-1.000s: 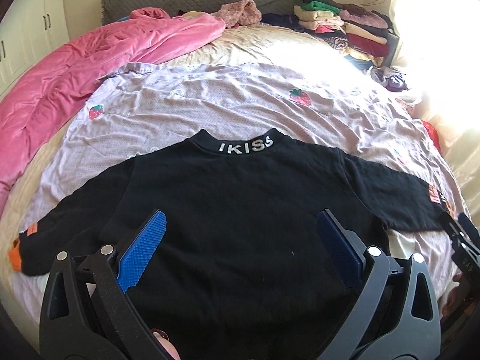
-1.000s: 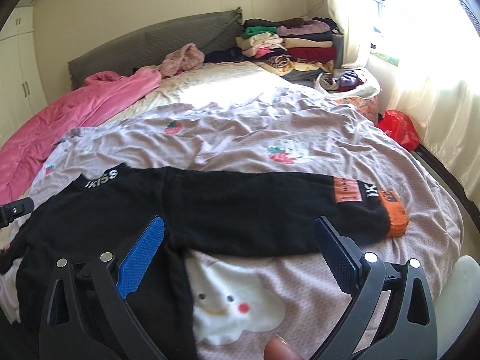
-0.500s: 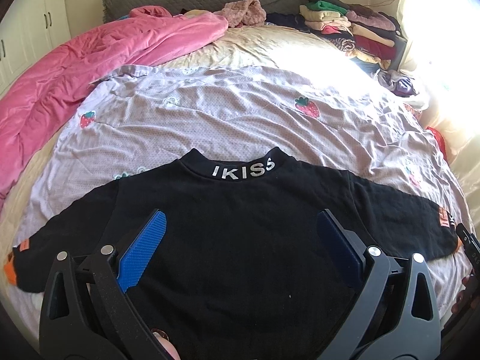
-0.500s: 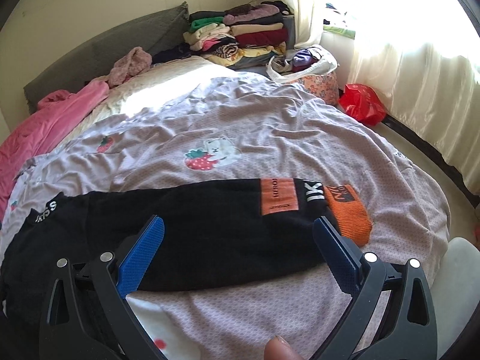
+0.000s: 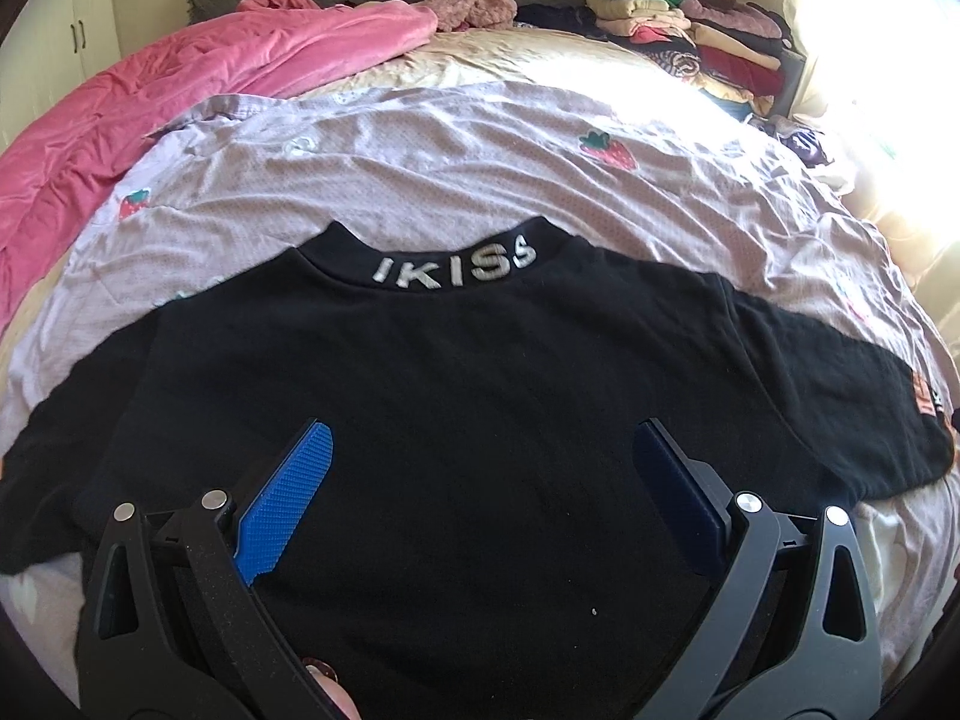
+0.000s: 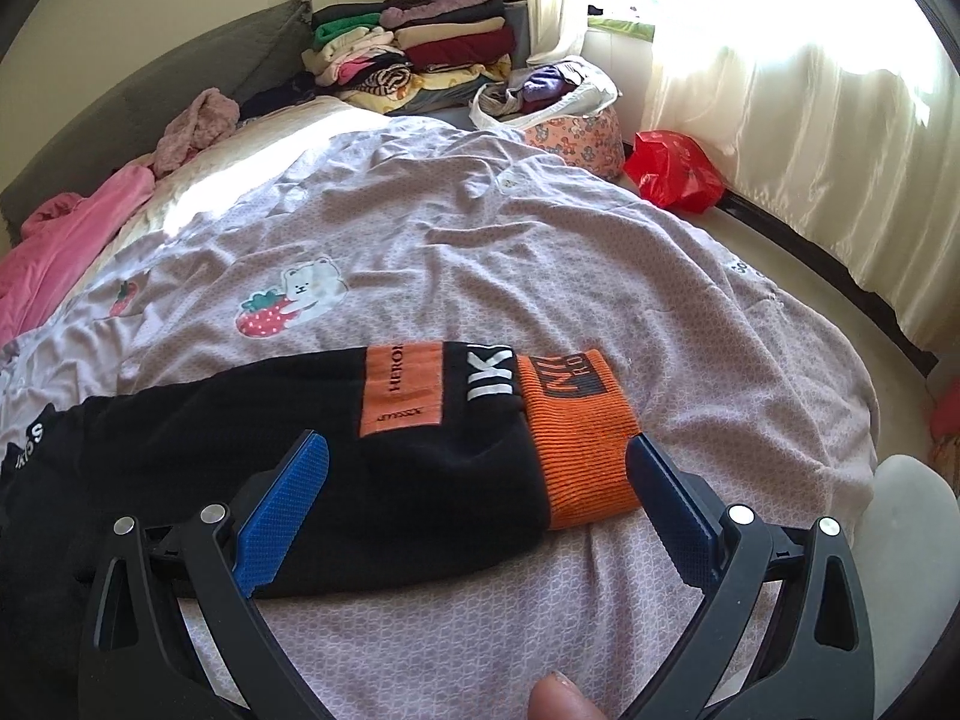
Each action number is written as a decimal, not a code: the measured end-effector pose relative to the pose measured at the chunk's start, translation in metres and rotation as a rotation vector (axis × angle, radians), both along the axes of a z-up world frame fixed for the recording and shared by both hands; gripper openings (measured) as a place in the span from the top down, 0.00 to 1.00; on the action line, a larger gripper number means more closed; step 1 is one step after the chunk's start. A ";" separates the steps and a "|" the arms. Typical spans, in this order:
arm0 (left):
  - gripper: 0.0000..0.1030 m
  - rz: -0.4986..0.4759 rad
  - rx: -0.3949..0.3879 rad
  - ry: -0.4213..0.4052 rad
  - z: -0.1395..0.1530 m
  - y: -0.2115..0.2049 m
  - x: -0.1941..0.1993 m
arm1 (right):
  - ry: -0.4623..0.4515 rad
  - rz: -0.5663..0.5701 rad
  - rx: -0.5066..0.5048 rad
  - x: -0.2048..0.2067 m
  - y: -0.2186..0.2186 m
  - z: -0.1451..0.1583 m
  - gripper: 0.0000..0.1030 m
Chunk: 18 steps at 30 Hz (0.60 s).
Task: Fold small clothes
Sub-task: 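Move the right gripper to the orange sleeve cuff and close on it, then lift the sleeve with the right gripper and carry it across the body toward the collar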
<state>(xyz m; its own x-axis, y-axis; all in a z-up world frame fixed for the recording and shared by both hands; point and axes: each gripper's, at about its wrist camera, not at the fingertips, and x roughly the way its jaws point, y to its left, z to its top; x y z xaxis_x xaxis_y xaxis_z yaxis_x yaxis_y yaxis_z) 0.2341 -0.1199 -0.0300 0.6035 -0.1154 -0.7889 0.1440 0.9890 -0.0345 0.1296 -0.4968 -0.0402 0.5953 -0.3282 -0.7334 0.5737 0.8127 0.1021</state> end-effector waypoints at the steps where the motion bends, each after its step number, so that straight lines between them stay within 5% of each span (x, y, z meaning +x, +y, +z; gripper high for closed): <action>1: 0.09 -0.001 0.006 0.000 -0.004 -0.001 -0.001 | 0.004 -0.005 0.014 0.000 -0.005 -0.003 0.04; 6: 0.08 -0.003 0.027 0.026 -0.024 -0.005 0.000 | 0.012 -0.034 0.043 0.001 -0.026 -0.012 0.07; 9: 0.08 -0.003 0.030 0.029 -0.029 -0.004 -0.001 | 0.056 -0.041 0.068 0.008 -0.038 -0.025 0.41; 11: 0.08 -0.004 0.027 0.033 -0.032 -0.004 -0.002 | 0.067 -0.033 0.069 0.012 -0.042 -0.033 0.48; 13: 0.08 -0.003 0.024 0.033 -0.033 -0.004 -0.004 | 0.052 -0.016 0.082 0.014 -0.041 -0.038 0.69; 16: 0.08 -0.007 0.010 0.029 -0.030 -0.002 -0.005 | -0.003 0.008 0.095 0.009 -0.038 -0.032 0.87; 18: 0.08 -0.009 -0.003 0.025 -0.027 -0.001 -0.006 | -0.042 0.033 0.123 0.004 -0.036 -0.026 0.89</action>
<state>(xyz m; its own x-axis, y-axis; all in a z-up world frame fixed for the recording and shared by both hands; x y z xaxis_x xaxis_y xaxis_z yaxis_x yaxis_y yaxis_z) 0.2285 -0.1208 -0.0575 0.5823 -0.1232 -0.8036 0.1523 0.9875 -0.0411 0.1332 -0.5329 -0.0666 0.6349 -0.2172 -0.7414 0.5403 0.8107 0.2252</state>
